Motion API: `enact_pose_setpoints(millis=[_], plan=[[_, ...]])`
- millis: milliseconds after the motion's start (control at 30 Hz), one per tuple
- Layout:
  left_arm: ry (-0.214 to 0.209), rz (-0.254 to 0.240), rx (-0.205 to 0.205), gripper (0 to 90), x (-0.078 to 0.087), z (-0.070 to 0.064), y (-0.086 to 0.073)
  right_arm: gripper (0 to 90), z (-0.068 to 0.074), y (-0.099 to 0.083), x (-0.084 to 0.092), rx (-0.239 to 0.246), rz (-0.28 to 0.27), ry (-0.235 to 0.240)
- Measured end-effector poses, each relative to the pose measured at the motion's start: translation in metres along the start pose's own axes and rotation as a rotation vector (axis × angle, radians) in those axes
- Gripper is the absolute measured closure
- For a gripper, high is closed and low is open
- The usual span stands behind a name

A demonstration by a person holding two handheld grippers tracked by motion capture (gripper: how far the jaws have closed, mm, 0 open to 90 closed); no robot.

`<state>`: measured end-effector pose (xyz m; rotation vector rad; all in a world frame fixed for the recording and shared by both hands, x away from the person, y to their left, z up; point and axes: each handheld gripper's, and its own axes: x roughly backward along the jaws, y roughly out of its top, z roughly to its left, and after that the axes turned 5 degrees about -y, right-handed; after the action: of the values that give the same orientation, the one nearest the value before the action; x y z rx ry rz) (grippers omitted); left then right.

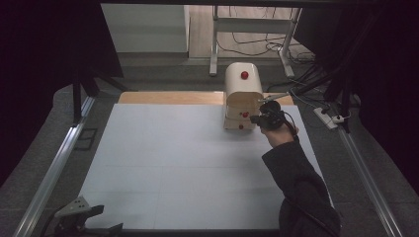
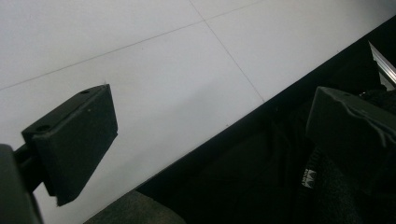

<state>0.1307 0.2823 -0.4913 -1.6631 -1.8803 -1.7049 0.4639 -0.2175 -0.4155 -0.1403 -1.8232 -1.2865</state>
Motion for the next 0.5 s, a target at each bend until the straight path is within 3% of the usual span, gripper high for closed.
enact_pose_setpoints(millis=[500], plan=[[0.001, 0.001, -0.001, 2.4, 0.0, -0.0001, 0.0, 89.6, -0.0018, 0.0036, -0.0061, -0.009, -0.014, -0.026]])
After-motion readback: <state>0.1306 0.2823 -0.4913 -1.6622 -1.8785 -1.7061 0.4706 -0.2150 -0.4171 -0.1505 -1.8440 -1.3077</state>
